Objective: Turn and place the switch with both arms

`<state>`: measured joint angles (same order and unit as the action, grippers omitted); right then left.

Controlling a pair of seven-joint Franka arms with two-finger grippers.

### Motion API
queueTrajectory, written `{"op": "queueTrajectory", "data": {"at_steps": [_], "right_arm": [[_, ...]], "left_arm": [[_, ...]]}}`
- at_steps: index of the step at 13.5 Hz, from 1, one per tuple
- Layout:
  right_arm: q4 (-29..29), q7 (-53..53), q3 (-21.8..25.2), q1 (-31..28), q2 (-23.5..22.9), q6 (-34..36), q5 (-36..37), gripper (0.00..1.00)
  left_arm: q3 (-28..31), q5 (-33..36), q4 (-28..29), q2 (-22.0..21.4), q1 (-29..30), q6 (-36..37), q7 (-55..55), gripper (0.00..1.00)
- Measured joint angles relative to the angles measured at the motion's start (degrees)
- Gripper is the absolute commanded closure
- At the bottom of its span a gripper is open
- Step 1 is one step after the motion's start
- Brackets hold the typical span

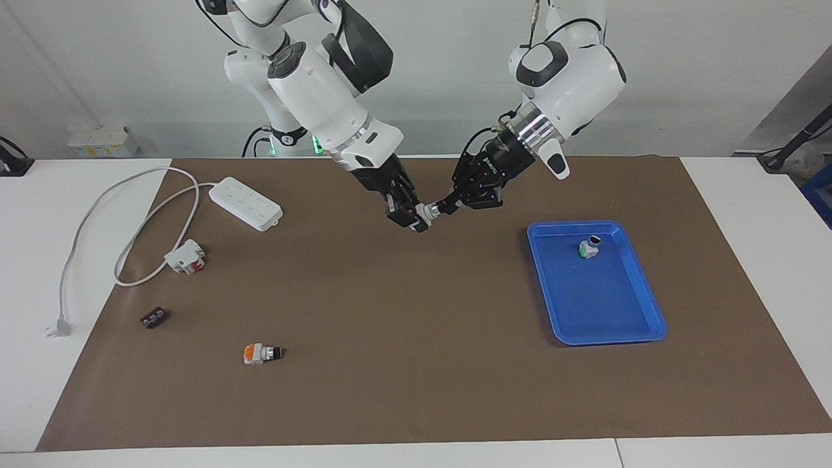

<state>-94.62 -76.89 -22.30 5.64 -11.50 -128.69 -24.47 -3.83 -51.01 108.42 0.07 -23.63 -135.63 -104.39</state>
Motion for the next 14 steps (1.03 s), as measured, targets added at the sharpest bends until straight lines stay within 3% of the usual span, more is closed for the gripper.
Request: {"op": "queueTrajectory", "data": {"at_steps": [5,10,11,14], "right_arm": [[0.0,0.2,-0.1,0.1,0.0,-0.1,0.0,1.0],[-0.1,0.3,-0.2,0.1,0.0,-0.4,0.0,1.0],[-0.1,0.4,-0.2,0.2,0.0,-0.4,0.0,0.01],[-0.1,1.6,-0.3,0.3,-0.1,-0.7,-0.1,0.0]], "left_arm": [[-0.3,3.6,-0.2,-0.5,-0.1,0.5,-18.3,1.0],[-0.3,3.9,-0.2,-0.6,-0.1,0.6,-23.1,1.0],[-0.3,3.9,-0.2,-0.6,-0.1,0.6,-23.1,1.0],[-0.3,4.4,-0.2,-0.7,0.0,0.3,-23.4,1.0]]}}
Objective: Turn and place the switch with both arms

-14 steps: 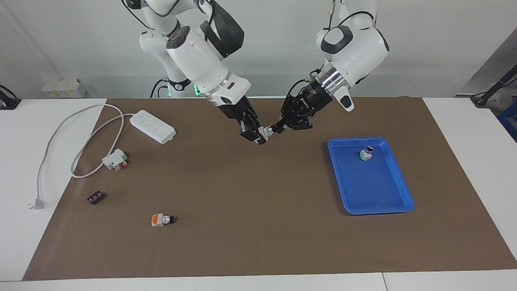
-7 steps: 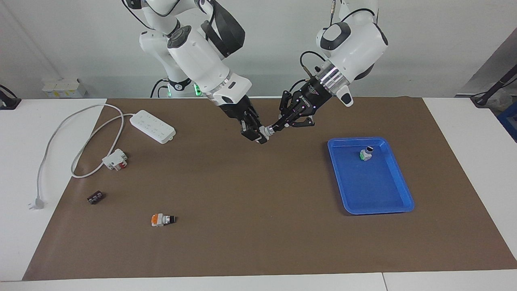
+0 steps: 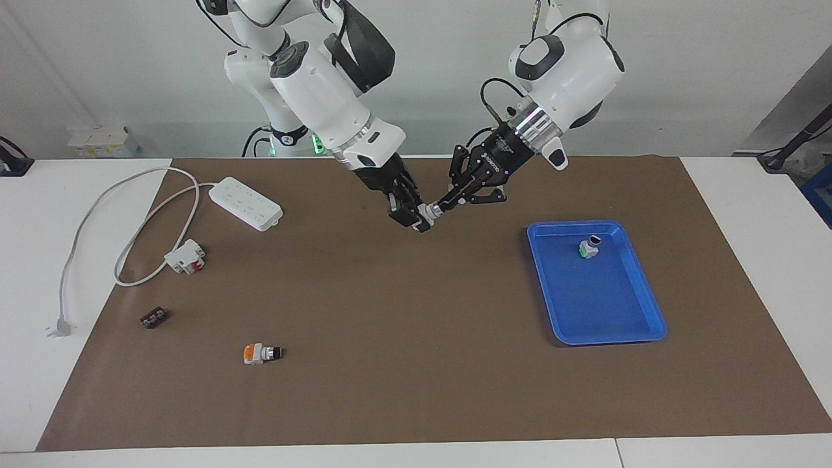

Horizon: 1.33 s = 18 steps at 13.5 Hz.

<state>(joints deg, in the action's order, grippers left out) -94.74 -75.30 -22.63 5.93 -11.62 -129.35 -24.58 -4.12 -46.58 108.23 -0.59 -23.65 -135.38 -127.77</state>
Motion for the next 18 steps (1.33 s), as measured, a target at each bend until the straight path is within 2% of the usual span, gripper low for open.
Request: {"op": "queueTrajectory", "data": {"at_steps": [5,11,14,18], "right_arm": [[-0.3,0.6,-0.1,0.2,0.0,0.0,0.0,0.0],[-0.4,4.2,0.3,0.0,0.1,0.2,0.9,0.0],[-0.3,7.1,0.6,-0.4,0.3,0.3,4.7,0.0],[-0.2,11.1,0.9,-2.1,2.2,2.9,8.1,0.0]], "left_arm": [[0.5,4.6,0.0,0.0,0.4,-1.4,-0.3,1.0],[0.1,21.4,0.0,0.0,0.0,-1.3,1.2,1.0],[0.1,26.0,0.0,0.1,0.1,-0.2,9.4,1.0],[1.0,28.9,0.1,0.2,2.0,1.9,23.9,1.0]]}}
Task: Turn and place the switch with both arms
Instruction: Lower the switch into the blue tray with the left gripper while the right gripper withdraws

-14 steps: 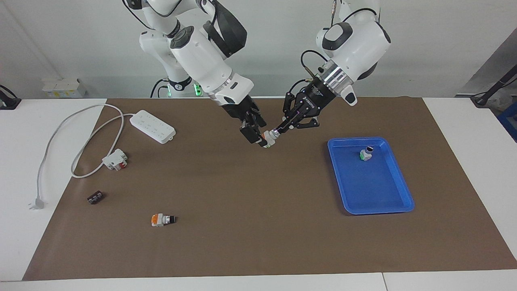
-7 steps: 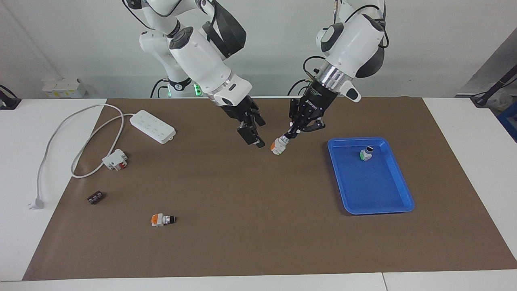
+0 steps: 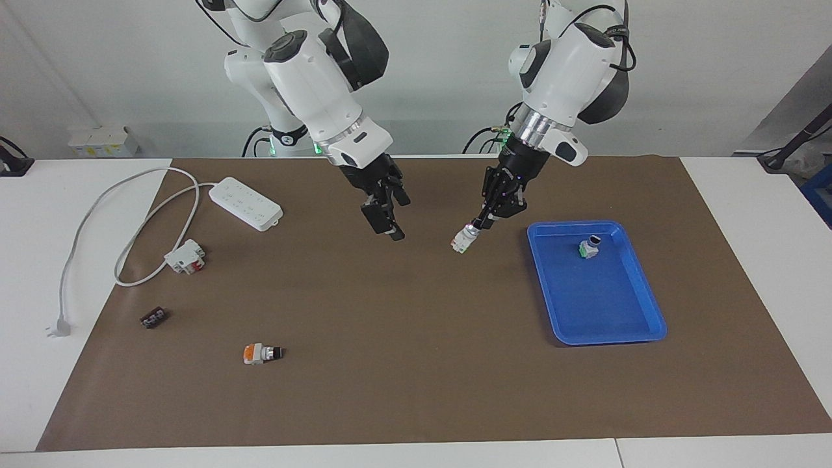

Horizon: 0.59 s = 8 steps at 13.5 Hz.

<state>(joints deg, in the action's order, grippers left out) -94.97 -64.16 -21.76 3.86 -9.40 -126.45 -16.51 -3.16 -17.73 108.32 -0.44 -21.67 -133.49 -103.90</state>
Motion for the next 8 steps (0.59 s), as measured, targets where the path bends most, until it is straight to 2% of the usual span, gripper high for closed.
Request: {"op": "queueTrajectory", "data": {"at_steps": [5,8], "right_arm": [[0.0,4.0,0.2,-4.7,2.2,4.0,2.9,0.0],[0.2,8.2,1.4,-7.7,2.8,4.2,3.1,0.0]], "left_arm": [[0.4,0.7,1.4,-0.3,8.1,4.0,26.0,1.0],[0.5,0.8,5.3,-1.9,12.8,6.1,45.2,1.0]]}}
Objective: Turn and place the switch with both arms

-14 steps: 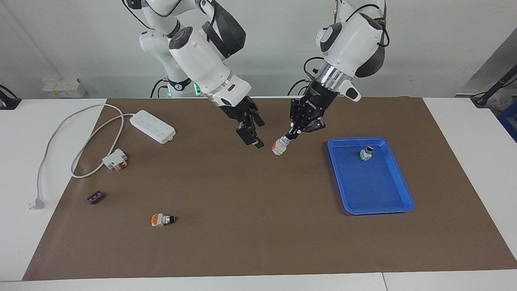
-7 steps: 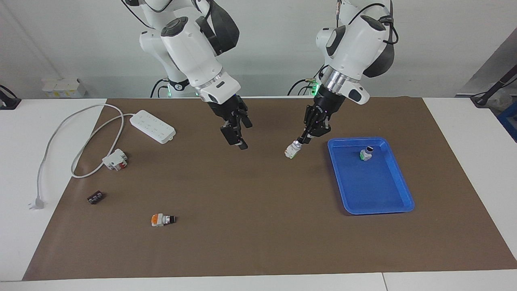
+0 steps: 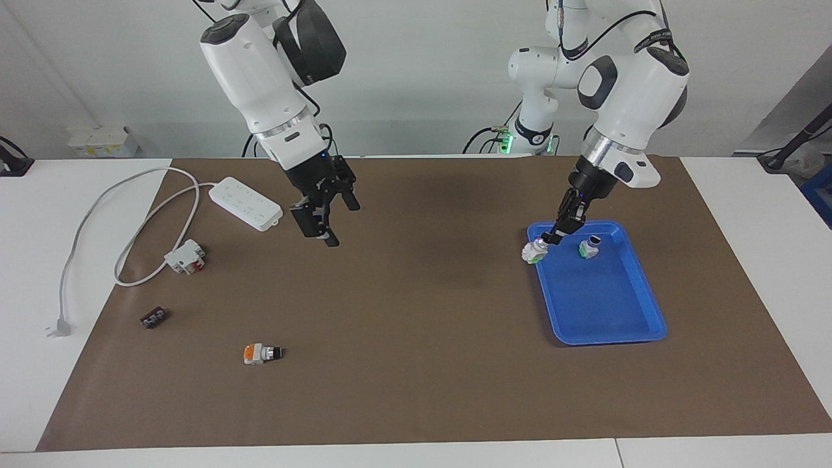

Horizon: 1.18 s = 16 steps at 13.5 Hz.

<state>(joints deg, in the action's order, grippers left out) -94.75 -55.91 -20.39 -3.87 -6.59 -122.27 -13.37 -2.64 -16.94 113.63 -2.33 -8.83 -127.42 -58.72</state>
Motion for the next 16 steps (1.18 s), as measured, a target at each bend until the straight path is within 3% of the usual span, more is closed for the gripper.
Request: {"op": "queueTrajectory", "data": {"at_steps": [4,7,10,13,14,16], "right_arm": [[0.2,20.0,6.1,1.5,1.2,0.5,4.7,0.0],[0.2,36.9,8.2,2.2,1.2,2.1,11.0,0.0],[0.3,50.0,13.6,4.5,1.7,4.5,15.1,0.0],[0.5,58.4,21.3,7.3,3.9,12.5,15.2,0.0],[0.6,60.8,22.2,7.3,5.0,16.5,15.2,0.0],[0.7,63.1,22.7,7.1,6.8,21.6,15.2,0.0]], "left_arm": [[0.0,6.3,7.3,-3.4,3.8,2.7,19.6,1.0],[0.0,8.4,9.1,-3.9,5.1,3.4,30.0,1.0],[0.0,11.6,10.3,-3.4,5.6,3.4,39.1,1.0],[0.0,11.9,10.3,-3.2,7.1,3.4,49.2,1.0],[0.0,11.9,9.9,-3.2,7.2,3.4,50.5,1.0],[-0.1,11.9,8.3,-3.0,7.2,5.1,51.3,0.9]]}}
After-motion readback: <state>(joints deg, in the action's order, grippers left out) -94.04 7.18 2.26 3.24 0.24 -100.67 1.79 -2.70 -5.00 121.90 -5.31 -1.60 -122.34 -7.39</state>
